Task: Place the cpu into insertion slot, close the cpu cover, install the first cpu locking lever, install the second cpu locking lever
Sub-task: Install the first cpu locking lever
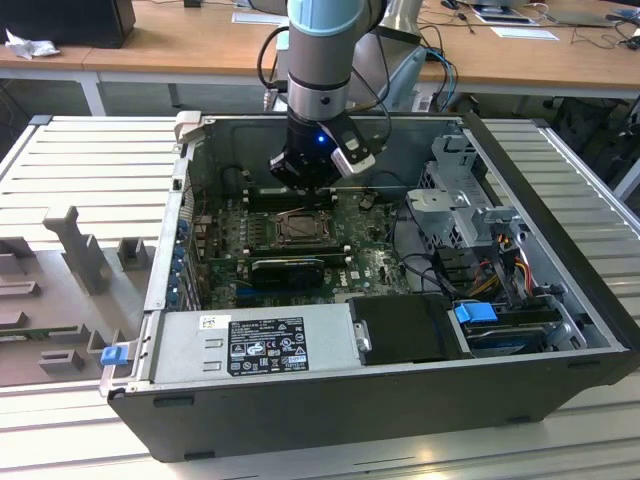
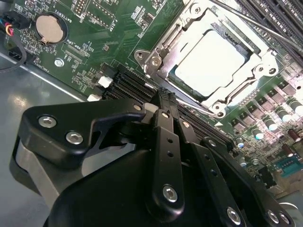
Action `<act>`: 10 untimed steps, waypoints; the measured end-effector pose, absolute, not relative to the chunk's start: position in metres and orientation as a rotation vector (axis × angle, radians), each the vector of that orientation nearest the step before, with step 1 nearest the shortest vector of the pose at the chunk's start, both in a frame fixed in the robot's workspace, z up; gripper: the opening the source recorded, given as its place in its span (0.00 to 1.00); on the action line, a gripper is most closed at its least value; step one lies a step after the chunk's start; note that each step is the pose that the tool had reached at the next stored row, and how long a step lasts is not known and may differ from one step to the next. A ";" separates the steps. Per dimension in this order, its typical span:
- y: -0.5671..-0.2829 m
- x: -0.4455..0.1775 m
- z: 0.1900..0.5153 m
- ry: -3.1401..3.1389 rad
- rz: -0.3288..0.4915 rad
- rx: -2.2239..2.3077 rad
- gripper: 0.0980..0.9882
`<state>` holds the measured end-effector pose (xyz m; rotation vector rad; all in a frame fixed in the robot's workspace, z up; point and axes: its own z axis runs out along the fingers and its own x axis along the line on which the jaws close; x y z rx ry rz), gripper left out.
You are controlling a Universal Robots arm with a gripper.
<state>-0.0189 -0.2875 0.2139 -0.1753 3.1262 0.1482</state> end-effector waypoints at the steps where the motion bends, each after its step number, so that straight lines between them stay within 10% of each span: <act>1: -0.287 -0.018 0.214 3.126 0.148 -0.175 0.01; 10: -0.286 -0.017 0.209 3.126 0.148 -0.175 0.01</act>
